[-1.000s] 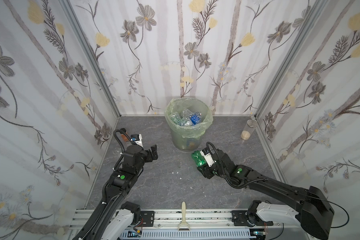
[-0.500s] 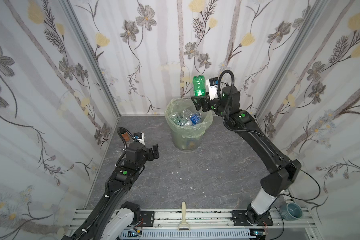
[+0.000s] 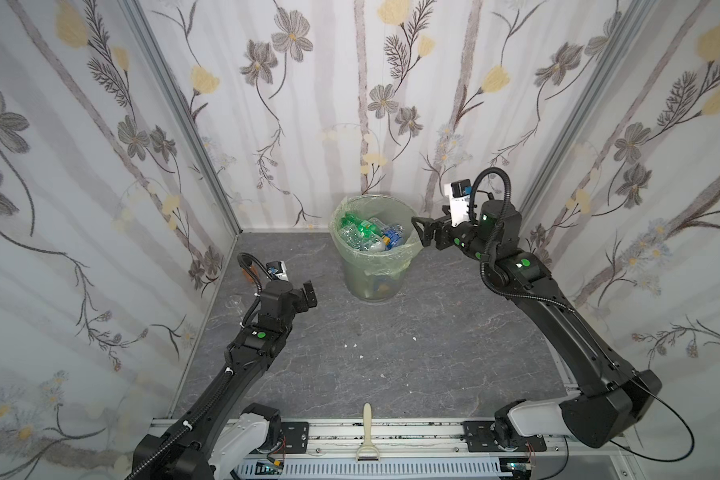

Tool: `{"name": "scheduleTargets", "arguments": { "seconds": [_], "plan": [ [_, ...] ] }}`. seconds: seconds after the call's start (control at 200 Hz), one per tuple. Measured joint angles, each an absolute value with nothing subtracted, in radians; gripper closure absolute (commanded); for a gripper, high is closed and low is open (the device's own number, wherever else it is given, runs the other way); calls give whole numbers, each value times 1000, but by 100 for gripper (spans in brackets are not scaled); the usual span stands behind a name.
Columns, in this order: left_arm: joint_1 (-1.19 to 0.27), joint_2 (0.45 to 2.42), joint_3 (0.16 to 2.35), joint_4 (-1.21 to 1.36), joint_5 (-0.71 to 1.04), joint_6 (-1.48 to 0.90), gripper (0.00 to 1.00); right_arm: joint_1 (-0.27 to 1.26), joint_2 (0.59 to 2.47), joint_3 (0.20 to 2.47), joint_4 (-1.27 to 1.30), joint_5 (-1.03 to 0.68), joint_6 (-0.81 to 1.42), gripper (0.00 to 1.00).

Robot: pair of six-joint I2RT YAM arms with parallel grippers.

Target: Throw the plastic bottles in the bin

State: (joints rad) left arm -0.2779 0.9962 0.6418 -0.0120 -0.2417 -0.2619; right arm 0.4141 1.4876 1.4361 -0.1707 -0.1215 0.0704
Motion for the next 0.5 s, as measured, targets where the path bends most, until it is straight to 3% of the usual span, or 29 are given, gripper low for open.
{"name": "scheduleTargets", "arguments": {
  "seconds": [0.265, 0.5],
  "plan": [
    [-200, 1032, 493, 207, -269, -224, 0, 229, 1255, 1068, -46, -8, 107, 0],
    [-77, 1084, 322, 503, -260, -154, 0, 83, 1212, 755, 163, 93, 141, 0]
  ]
}}
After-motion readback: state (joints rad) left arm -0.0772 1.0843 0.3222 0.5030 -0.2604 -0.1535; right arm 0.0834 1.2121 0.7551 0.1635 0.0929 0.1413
